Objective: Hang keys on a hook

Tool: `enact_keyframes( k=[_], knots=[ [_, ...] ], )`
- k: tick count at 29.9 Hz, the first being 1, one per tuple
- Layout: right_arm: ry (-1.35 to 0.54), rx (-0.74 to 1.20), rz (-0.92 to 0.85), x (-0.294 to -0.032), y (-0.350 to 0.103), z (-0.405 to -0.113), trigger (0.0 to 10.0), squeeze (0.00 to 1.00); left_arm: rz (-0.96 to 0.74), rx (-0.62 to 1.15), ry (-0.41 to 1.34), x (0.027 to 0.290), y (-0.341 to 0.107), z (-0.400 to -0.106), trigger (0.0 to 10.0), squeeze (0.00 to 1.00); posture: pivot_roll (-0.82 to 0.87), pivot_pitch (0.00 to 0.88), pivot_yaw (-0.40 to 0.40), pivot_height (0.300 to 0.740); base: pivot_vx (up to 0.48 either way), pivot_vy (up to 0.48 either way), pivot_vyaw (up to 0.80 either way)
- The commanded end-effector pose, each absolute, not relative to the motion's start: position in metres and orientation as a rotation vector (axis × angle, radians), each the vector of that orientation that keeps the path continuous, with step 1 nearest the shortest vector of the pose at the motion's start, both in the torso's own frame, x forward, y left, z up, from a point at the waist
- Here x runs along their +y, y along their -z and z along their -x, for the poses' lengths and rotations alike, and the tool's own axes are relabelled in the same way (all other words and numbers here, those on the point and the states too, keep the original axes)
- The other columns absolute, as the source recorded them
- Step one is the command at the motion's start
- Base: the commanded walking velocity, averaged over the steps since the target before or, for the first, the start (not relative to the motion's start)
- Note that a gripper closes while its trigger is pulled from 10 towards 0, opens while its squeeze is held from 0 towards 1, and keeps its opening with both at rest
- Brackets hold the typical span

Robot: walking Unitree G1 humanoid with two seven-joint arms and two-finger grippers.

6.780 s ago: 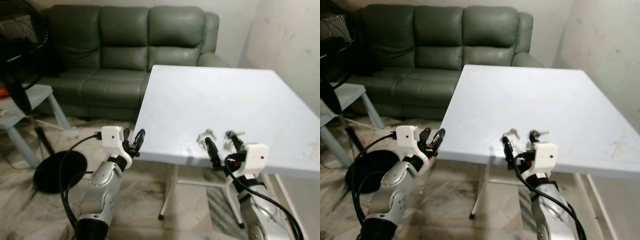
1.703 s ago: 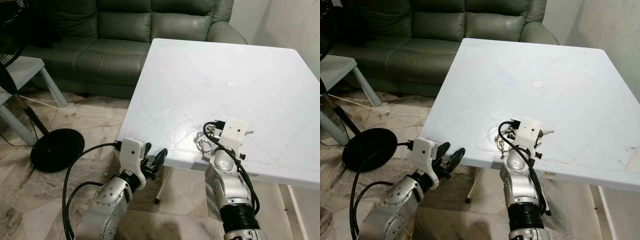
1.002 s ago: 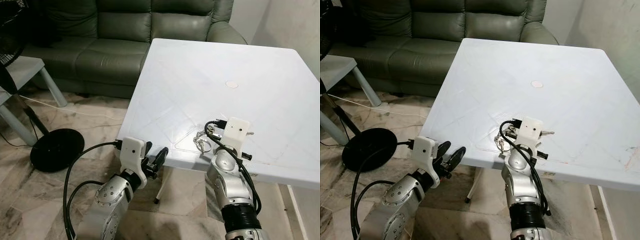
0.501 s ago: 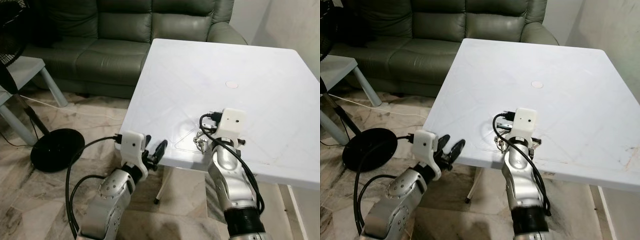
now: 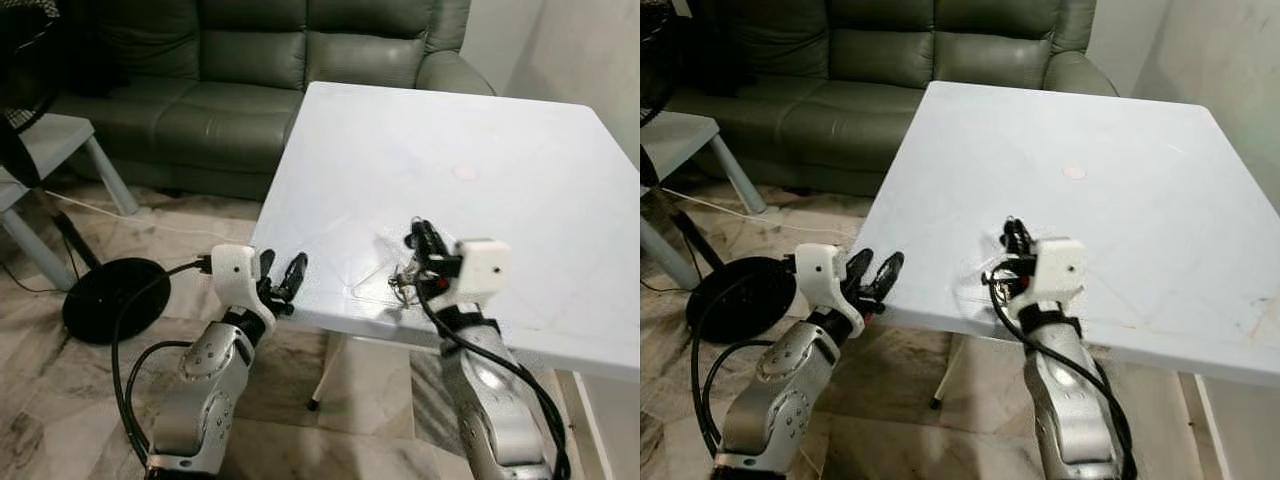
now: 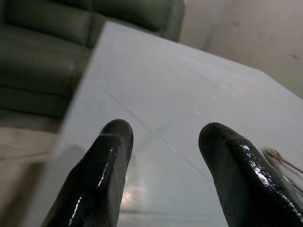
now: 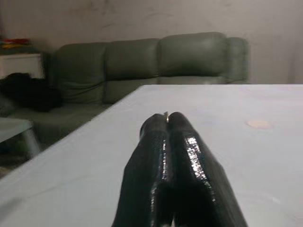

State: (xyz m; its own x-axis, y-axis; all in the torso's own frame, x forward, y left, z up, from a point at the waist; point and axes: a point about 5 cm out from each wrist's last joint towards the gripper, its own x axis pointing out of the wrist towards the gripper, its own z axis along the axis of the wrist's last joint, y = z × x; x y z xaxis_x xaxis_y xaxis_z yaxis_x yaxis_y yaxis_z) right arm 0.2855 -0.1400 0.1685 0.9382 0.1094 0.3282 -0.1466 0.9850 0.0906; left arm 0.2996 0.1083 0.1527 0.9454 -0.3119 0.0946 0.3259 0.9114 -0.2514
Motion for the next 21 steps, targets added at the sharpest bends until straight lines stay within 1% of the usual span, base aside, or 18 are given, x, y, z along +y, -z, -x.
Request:
enact_keyframes(
  k=[1,4,7,11,13,14,19,21],
  knots=[
    [-0.106,-0.379,-0.116,-0.148,-0.177,-0.28,10.0,0.0,0.268,-0.061,0.308,0.112,-0.153,-0.301,10.0,0.0,0.03,0.08,-0.033,0.74,0.0,0.0,0.0],
    [-0.072,-0.385,-0.083,-0.155,-0.176,-0.274,10.0,0.0,0.26,-0.063,0.277,0.118,-0.149,-0.303,10.0,0.0,0.02,0.051,-0.037,0.74,0.0,0.0,0.0],
    [-0.05,-0.383,-0.067,-0.161,-0.177,-0.273,10.0,0.0,0.273,-0.072,0.234,0.126,-0.147,-0.304,10.0,0.0,0.01,0.038,-0.038,0.74,0.0,0.0,0.0],
    [-0.039,-0.373,-0.065,-0.167,-0.175,-0.272,10.0,0.0,0.291,-0.09,0.219,0.133,-0.147,-0.303,10.0,0.0,0.01,0.019,-0.038,0.74,0.0,0.0,0.0],
    [-0.023,-0.349,-0.046,-0.174,-0.171,-0.272,10.0,0.0,0.296,-0.086,0.193,0.142,-0.142,-0.305,10.0,0.0,0.01,0.001,-0.042,0.74,0.0,0.0,0.0],
    [-0.023,-0.349,-0.046,-0.174,-0.171,-0.272,10.0,0.0,0.296,-0.086,0.193,0.142,-0.142,-0.305,10.0,0.0,0.01,0.001,-0.042,0.74,0.0,0.0,0.0],
    [-0.011,-0.282,-0.02,-0.181,-0.16,-0.279,10.0,0.0,0.296,-0.086,0.125,0.159,-0.136,-0.311,10.0,0.0,0.01,0.0,-0.042,0.74,0.0,0.0,0.0],
    [-0.012,-0.277,-0.004,-0.181,-0.159,-0.281,10.0,0.0,0.293,-0.093,0.125,0.16,-0.138,-0.314,10.0,0.0,0.02,0.0,-0.043,0.74,0.0,0.0,0.0]
  ],
)
